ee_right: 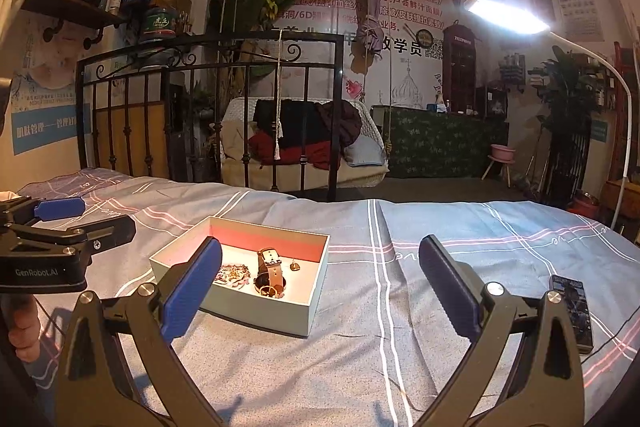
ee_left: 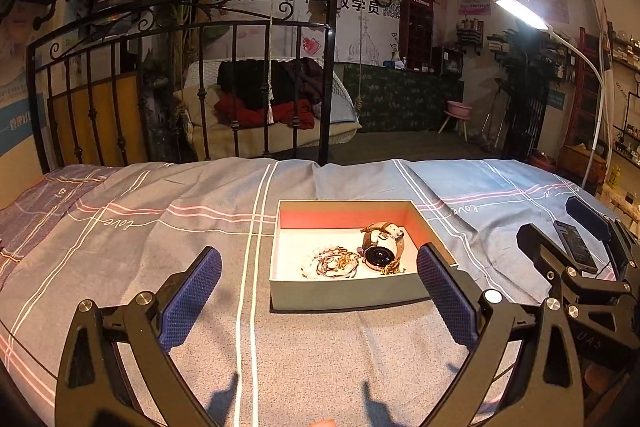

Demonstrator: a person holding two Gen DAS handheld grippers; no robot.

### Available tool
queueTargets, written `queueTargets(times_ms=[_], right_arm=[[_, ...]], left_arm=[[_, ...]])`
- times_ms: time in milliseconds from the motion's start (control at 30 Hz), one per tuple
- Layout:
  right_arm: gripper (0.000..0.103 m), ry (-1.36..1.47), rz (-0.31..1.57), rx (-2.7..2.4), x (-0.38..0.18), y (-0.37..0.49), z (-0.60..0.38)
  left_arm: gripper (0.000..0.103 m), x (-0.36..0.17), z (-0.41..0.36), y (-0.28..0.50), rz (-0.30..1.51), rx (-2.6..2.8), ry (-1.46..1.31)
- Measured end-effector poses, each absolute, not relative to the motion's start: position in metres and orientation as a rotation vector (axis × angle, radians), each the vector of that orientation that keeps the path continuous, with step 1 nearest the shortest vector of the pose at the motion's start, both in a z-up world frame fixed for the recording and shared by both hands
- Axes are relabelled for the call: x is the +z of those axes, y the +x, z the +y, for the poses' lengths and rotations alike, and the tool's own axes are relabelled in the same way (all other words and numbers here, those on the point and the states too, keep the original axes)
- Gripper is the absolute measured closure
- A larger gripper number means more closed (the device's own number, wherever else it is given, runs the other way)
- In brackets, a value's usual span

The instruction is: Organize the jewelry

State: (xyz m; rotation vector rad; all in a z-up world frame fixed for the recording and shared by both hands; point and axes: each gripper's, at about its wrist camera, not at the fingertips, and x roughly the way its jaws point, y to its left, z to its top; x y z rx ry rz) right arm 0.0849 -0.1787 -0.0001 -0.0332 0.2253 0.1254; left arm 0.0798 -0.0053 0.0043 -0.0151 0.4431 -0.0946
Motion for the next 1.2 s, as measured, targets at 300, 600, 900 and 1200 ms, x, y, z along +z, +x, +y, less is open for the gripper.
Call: queueTargets(times_ms=[300,600,900,1200], right_arm=[[0.006,-0.032,0.231,0.132,0.0,0.0839,-0.1784],[0.006,-0.032,0.235,0.134,-0.0004,0.084,-0.177],[0.006,-0.035,0.236,0.138,-0.0008,0.0827,-0.1757],[0.006,-0.035,0.238,0.141,-0.0012,0.0819,-0.176]], left_arm=[[0.007,0.0039,-0.0088,0.0787,0.437,-0.085,-0.001],[0.007,0.0037,-0.0113,0.0773,0.434,-0.066,0.005],[0.007,0.0056,-0.011,0.0742,0.426,-0.059,0.006],[0.007,0.0059,-0.0137,0.073,0.432,-0.065,0.01]])
